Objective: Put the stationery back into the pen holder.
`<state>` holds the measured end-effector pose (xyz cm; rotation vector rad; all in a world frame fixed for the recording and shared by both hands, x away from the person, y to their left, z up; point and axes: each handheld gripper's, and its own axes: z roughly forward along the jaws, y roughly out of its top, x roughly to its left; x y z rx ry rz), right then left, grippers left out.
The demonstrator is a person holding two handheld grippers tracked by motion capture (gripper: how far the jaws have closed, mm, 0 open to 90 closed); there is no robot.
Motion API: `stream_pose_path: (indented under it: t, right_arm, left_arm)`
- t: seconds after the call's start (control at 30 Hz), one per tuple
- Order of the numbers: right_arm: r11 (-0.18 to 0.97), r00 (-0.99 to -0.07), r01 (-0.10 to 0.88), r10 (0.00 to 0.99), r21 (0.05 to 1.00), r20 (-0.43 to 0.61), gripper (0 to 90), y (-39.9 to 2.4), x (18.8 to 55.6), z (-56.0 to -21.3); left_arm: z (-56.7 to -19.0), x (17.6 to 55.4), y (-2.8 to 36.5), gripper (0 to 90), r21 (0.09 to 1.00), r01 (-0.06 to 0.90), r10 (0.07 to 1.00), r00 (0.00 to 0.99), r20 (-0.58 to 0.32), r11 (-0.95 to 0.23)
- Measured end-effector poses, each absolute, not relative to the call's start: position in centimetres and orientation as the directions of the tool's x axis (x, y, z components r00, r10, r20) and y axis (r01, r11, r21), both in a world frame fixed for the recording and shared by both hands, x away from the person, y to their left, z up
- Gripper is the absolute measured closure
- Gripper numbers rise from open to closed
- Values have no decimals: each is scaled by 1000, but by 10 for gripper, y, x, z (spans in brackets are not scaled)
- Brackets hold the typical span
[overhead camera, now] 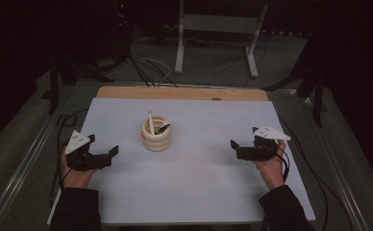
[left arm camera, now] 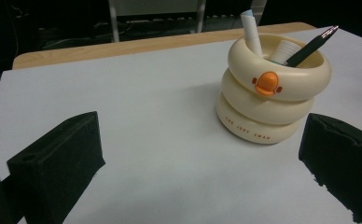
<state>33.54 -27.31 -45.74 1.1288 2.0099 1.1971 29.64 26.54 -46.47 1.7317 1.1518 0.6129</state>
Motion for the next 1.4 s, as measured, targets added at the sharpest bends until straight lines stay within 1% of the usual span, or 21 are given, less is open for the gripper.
stream_pose_path:
  t: [0.3, 0.5, 1.0, 1.4]
  right_arm:
    - [206, -494, 403, 869, 892, 23, 0, -288, 320, -470]
    - [208, -490, 401, 871, 892, 17, 0, -290, 311, -477]
    - [163, -471, 333, 882, 929, 14, 0, -299, 291, -472]
    - [141, -465, 347, 885, 927, 39, 0, -308, 288, -477]
  left_arm:
    - [-465, 295, 265, 1, 899, 422, 896, 435, -88, -116]
    - [-465, 294, 267, 1, 903, 415, 897, 433, -91, -108]
    - [-464, 290, 266, 1, 911, 400, 898, 431, -85, -106]
    - [-461, 287, 267, 2, 920, 379, 900, 429, -76, -103]
